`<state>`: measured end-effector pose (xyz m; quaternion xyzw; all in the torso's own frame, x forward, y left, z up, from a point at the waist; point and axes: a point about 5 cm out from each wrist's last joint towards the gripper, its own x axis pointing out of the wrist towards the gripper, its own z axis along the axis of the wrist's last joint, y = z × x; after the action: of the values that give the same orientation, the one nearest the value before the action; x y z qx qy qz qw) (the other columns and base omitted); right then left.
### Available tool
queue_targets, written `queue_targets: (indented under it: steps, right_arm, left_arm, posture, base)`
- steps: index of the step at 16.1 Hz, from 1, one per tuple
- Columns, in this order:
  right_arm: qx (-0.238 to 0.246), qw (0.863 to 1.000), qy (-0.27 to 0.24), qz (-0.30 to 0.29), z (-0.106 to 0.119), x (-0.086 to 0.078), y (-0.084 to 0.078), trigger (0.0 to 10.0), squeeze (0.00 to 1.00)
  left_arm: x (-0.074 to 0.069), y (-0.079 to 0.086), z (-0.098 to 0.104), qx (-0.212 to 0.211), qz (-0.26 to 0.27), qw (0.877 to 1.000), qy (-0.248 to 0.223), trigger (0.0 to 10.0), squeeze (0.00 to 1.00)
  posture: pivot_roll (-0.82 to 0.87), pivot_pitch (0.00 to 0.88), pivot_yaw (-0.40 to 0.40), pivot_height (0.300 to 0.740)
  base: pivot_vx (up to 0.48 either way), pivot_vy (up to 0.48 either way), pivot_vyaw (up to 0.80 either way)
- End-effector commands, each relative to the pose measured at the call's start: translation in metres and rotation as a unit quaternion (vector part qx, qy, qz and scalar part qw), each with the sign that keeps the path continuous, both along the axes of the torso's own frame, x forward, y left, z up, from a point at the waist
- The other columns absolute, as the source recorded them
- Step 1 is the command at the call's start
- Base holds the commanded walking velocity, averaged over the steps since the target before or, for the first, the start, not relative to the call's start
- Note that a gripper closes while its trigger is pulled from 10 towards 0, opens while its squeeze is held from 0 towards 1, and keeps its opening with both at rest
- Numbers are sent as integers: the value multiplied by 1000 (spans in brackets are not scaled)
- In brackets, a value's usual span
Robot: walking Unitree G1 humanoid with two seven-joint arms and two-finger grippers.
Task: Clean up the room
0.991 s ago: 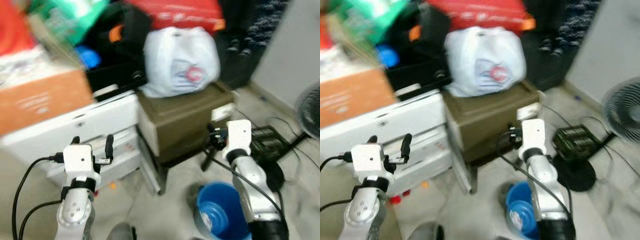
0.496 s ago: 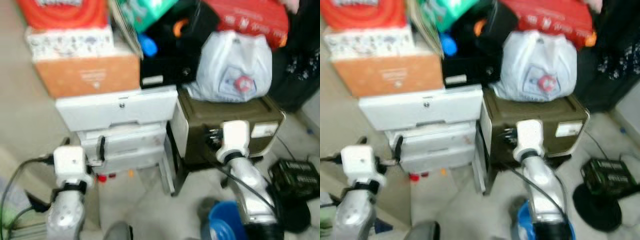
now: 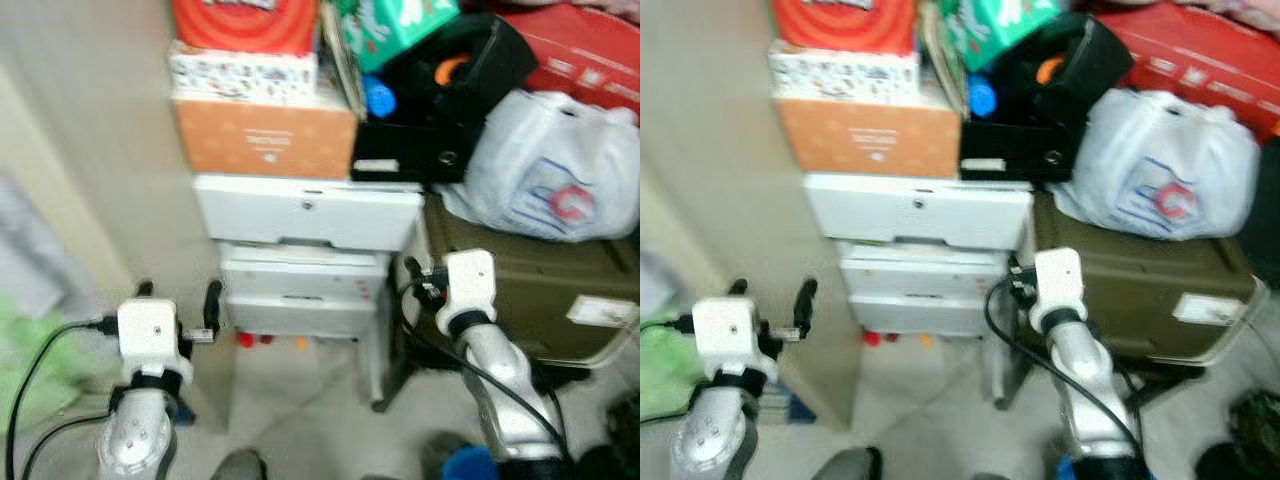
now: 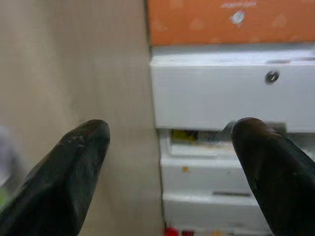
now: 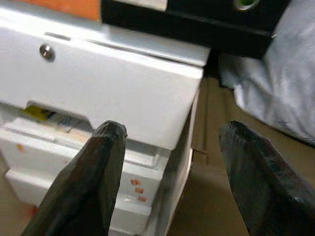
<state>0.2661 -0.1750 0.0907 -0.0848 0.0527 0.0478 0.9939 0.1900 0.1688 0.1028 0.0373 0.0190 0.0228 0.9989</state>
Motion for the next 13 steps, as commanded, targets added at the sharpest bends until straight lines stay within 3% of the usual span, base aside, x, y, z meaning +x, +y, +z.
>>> queue_targets:
  steps: [1,4,7,13]
  right_arm:
    - [-2,1000,-6,-1,5,-2,-2,10000,0]
    - [-37,999,7,7,4,-21,-27,10000,0]
    - [-45,999,18,-3,0,-25,-37,10000,0]
    - [-31,999,9,33,3,-16,-17,10000,0]
  left_arm:
    - [-5,4,4,11,4,1000,-2,10000,0]
    - [-27,13,6,36,7,999,11,10000,0]
    - [-32,15,2,33,19,999,21,10000,0]
    - [-38,34,4,53,100,993,20,10000,0]
  posture:
    - [-1,60,-66,740]
    - [5,80,-61,740]
    - [3,78,-61,740]
    - [18,71,-72,740]
  base:
    - [0,0,800]
    - [0,0,800]
    - [0,0,800]
    - [0,0,800]
